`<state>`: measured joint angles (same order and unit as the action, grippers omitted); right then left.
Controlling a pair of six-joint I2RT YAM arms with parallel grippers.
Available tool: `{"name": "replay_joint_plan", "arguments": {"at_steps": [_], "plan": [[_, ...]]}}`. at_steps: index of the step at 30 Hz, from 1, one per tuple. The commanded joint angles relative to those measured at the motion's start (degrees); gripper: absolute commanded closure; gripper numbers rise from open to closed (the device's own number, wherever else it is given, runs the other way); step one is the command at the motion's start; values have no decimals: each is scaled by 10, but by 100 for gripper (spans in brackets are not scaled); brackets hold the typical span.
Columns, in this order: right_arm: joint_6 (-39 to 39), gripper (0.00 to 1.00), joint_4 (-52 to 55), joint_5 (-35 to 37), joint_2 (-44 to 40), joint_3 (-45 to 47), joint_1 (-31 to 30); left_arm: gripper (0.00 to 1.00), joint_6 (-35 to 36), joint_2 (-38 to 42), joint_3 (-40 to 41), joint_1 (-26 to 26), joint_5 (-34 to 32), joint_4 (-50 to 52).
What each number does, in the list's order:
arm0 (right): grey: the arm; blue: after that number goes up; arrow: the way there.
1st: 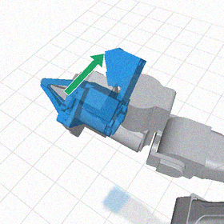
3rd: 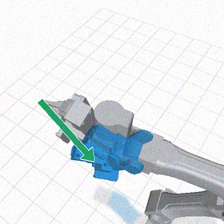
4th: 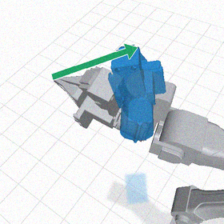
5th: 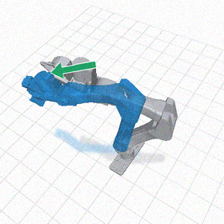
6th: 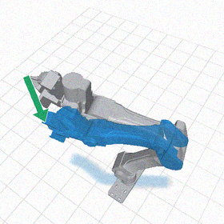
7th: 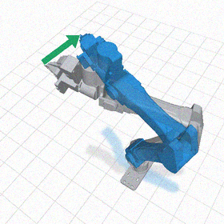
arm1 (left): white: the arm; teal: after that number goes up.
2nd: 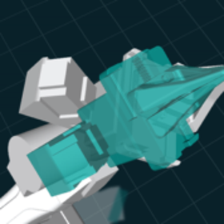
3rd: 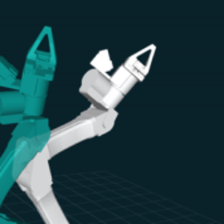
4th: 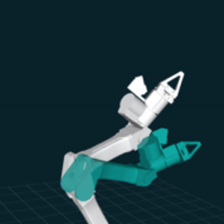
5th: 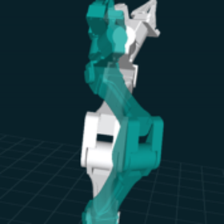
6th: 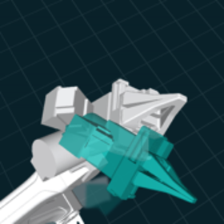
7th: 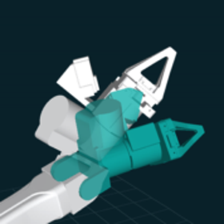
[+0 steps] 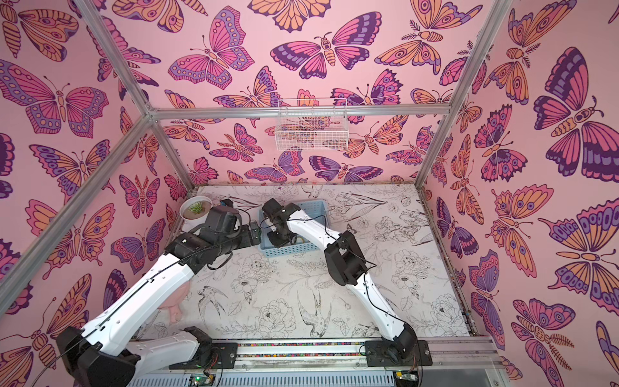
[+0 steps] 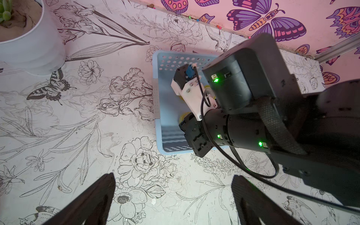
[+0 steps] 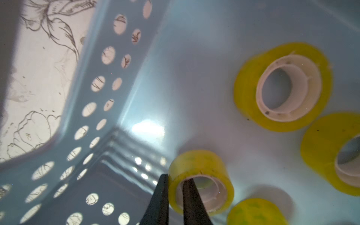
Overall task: Put the transparent tape into the storage box
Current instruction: Place the tape in the storage box.
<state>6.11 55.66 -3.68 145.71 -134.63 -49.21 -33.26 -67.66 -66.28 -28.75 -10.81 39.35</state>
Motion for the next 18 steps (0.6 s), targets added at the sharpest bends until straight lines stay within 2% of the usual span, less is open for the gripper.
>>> {"name": "replay_joint_plan", "arguments": {"at_steps": [1, 10, 13, 18], "plan": [[-2, 95, 29, 11, 22, -17, 3, 0, 9, -9, -4, 5, 7, 8], [-6, 88, 42, 16, 11, -15, 3, 0, 13, -14, -4, 9, 11, -1], [-7, 81, 45, 17, 6, -18, 4, 0, 15, -16, -5, 11, 12, -2], [-5, 75, 50, 17, 0, -29, 5, 0, 18, -20, -6, 13, 14, -6]]}}
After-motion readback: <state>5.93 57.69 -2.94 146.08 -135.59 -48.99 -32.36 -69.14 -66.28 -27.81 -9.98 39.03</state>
